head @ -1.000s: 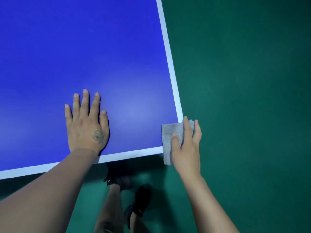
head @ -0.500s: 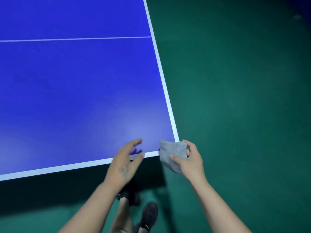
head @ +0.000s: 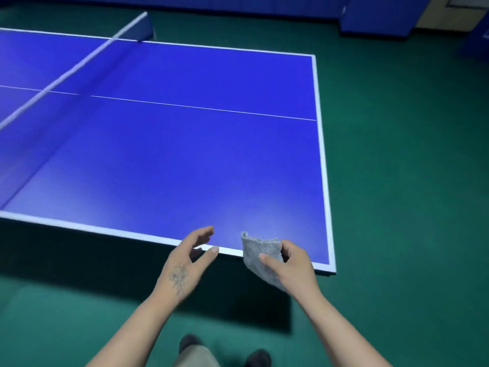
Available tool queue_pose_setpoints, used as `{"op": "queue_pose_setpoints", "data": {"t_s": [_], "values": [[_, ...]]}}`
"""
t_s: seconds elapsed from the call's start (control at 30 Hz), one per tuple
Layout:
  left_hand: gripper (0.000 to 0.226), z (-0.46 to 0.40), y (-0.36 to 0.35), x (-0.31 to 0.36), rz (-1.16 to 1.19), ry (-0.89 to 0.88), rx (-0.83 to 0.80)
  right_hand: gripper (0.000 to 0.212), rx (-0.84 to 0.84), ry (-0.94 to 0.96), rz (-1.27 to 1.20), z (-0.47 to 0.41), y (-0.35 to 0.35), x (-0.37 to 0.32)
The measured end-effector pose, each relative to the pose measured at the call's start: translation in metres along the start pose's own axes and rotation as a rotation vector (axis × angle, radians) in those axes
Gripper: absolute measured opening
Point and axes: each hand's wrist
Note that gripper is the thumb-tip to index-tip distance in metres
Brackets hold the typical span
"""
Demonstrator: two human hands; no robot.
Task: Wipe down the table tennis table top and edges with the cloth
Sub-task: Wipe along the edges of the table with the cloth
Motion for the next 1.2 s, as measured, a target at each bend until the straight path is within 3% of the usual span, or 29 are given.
{"op": "queue_pose_setpoints", "data": {"t_s": [0.17,0.43,0.87,1.2], "values": [[0.038,0.027,0.066,0.016,0.050,-0.052,0.119,0.017,-0.104,0.134,0.021,0.006,-0.044,-0.053],[0.040,0.104,0.201,0.000,0.076,-0.086,0.338,0.019,-0.271,0.327,0.086,0.038,-0.160,-0.146],[0.040,0.251,0.418,-0.057,0.145,0.027,0.738,0.016,-0.632,0.521,0.210,0.139,-0.392,-0.265],[0.040,0.251,0.515,-0.069,0.234,0.047,0.991,0.020,-0.806,0.630,0.265,0.124,-0.507,-0.358]]}}
Point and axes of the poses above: each hand's wrist, its own z-axis away from the middle knuckle, its own y-axis out of the back of the hand, x = y × z, and after that the axes turned 15 degrees about z, right-handed
